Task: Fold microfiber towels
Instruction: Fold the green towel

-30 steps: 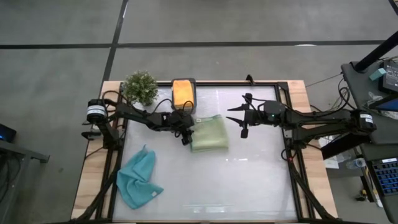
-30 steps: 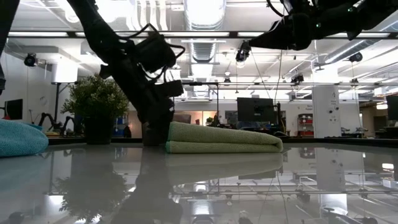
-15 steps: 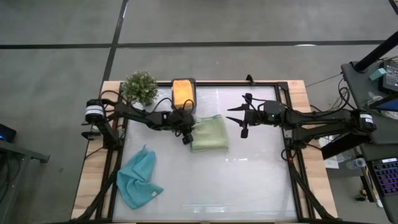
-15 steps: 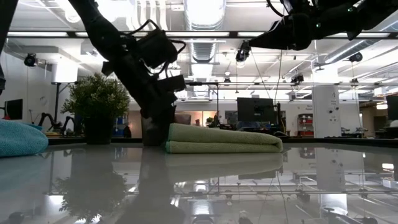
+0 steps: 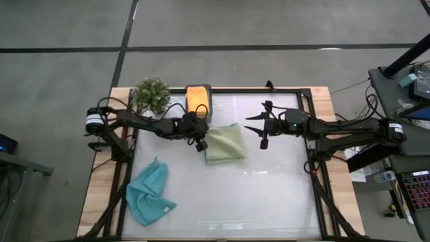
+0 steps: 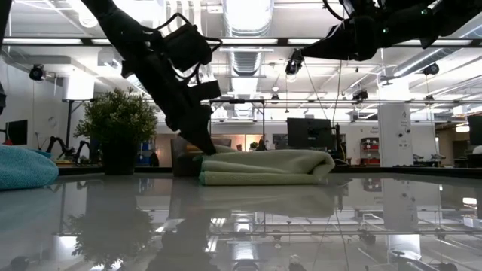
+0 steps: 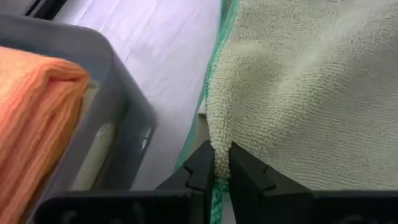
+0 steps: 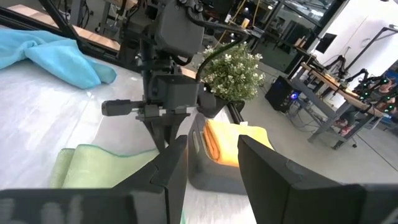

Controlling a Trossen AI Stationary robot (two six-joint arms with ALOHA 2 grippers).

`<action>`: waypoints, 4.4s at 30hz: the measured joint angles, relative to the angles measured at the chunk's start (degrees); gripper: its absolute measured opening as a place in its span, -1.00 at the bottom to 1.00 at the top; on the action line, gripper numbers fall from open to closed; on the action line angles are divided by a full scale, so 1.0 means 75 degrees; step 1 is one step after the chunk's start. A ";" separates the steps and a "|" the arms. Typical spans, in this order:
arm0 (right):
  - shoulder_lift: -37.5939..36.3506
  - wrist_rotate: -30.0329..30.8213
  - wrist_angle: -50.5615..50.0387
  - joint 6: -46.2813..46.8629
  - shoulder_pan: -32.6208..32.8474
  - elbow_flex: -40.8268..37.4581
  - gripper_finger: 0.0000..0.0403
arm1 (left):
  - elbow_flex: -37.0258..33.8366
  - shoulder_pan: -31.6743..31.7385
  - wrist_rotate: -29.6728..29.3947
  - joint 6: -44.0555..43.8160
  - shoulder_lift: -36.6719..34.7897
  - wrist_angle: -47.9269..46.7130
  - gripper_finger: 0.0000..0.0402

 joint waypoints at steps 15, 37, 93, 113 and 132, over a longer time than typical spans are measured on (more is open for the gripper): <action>0.0000 0.0002 0.0000 0.0073 0.0000 0.0000 -0.34 | -0.0046 0.0015 0.0006 -0.0216 0.0275 0.0039 -0.51; 0.1295 -0.0012 0.0027 0.1053 -0.0078 0.0468 -0.34 | 0.0158 -0.0781 0.0606 0.0004 -0.0740 -0.0355 -0.09; 0.4672 -0.1813 -0.1275 0.8341 -0.0600 0.0927 -0.43 | -0.1594 -0.1259 0.1300 -0.0227 -0.0646 0.0774 -0.09; 0.3587 -0.1210 -0.4826 0.7327 -0.0912 0.2078 -0.94 | -0.1464 -0.1149 0.1276 -0.0132 0.1072 0.3587 -0.09; 0.6395 -0.0781 -0.7207 0.6044 -0.0565 0.5893 -0.94 | -0.1355 -0.1067 0.1338 0.0003 0.1373 0.4078 -0.09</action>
